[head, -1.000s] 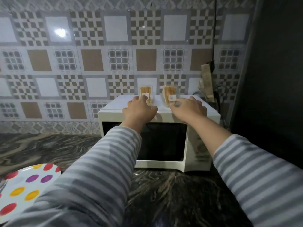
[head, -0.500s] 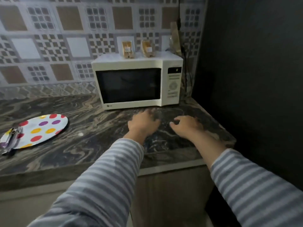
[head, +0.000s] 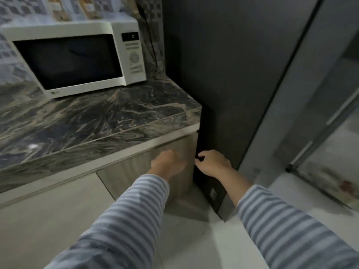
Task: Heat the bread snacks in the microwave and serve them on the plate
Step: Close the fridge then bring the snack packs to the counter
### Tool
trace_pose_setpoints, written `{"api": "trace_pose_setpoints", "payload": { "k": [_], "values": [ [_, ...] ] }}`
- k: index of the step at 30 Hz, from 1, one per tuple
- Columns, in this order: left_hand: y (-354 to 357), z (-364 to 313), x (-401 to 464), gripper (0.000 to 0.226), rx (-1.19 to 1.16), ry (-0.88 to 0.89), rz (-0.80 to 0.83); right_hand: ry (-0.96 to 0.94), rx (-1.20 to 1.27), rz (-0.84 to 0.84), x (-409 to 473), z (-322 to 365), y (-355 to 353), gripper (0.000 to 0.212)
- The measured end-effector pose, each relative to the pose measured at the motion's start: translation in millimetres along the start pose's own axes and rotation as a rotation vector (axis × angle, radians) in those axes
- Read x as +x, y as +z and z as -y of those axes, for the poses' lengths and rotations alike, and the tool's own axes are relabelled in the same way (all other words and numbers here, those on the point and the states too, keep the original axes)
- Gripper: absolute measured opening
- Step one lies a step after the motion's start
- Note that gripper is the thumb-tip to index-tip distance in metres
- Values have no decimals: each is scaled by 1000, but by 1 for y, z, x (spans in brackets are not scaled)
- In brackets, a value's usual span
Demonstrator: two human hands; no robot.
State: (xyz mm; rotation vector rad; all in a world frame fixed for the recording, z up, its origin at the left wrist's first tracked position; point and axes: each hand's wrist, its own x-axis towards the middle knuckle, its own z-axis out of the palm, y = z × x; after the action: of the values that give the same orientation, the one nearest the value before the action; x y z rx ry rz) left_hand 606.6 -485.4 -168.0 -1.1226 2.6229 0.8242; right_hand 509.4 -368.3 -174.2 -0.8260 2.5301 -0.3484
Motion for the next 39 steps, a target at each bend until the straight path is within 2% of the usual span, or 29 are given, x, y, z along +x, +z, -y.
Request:
{"api": "trace_pose_setpoints", "payload": {
  "k": [4,7,20,27,30,33,39],
  "values": [
    [42,-57,-18,39,69,79,88,78,55,-48,-29,-75,-7,51],
    [78,-108,-36,44,60,129,99,127,46,-52,-55,-139,-21,45],
    [220,-370,-105,48,144,452,219,387,116,-197,-177,-411,-121,47],
    [286,-482,-106,37,205,592,285,550,222,-315,-207,-527,-152,44],
    [318,-536,-98,40,227,673,335,617,259,-344,-212,-578,-166,42],
    [351,-596,-90,29,252,733,408,677,275,-373,-207,-633,-185,43],
    [409,-721,-61,39,241,760,448,769,295,-370,-189,-734,-237,43]
  ]
}}
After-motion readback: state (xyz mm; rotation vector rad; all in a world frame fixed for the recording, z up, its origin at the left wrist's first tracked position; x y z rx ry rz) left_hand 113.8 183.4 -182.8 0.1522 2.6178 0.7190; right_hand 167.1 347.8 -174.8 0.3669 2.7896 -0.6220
